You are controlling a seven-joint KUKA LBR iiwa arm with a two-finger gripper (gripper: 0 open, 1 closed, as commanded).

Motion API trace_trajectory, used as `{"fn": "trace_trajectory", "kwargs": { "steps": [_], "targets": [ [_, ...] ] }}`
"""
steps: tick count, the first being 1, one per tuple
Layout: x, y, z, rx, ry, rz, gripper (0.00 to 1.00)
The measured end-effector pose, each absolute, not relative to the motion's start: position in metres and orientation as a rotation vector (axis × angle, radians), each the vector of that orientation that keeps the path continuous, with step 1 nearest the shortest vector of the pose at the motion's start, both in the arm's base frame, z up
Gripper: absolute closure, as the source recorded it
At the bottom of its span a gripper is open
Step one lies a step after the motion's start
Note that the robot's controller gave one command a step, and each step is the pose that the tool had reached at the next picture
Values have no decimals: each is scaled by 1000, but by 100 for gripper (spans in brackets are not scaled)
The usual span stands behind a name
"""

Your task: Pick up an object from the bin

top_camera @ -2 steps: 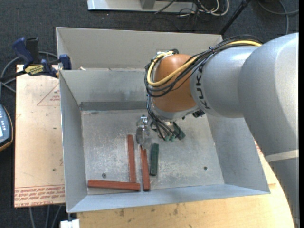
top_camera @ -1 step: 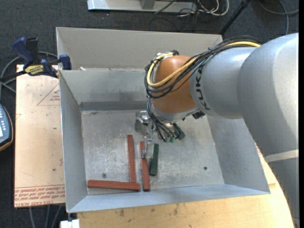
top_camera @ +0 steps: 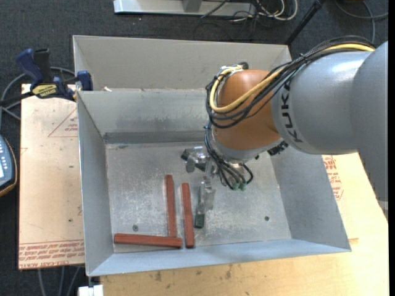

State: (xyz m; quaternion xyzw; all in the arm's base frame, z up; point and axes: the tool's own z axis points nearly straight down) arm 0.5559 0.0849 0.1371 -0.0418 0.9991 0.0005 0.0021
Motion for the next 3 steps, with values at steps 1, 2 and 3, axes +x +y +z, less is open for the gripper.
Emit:
{"fn": "trace_trajectory", "kwargs": {
  "steps": [1, 2, 3],
  "targets": [
    [568, 151, 86, -818, 3033, 4, 0],
    [541, 98, 69, -1277, 2871, 1, 0],
    [542, 100, 71, -1277, 2867, 2, 100]
  ]
}}
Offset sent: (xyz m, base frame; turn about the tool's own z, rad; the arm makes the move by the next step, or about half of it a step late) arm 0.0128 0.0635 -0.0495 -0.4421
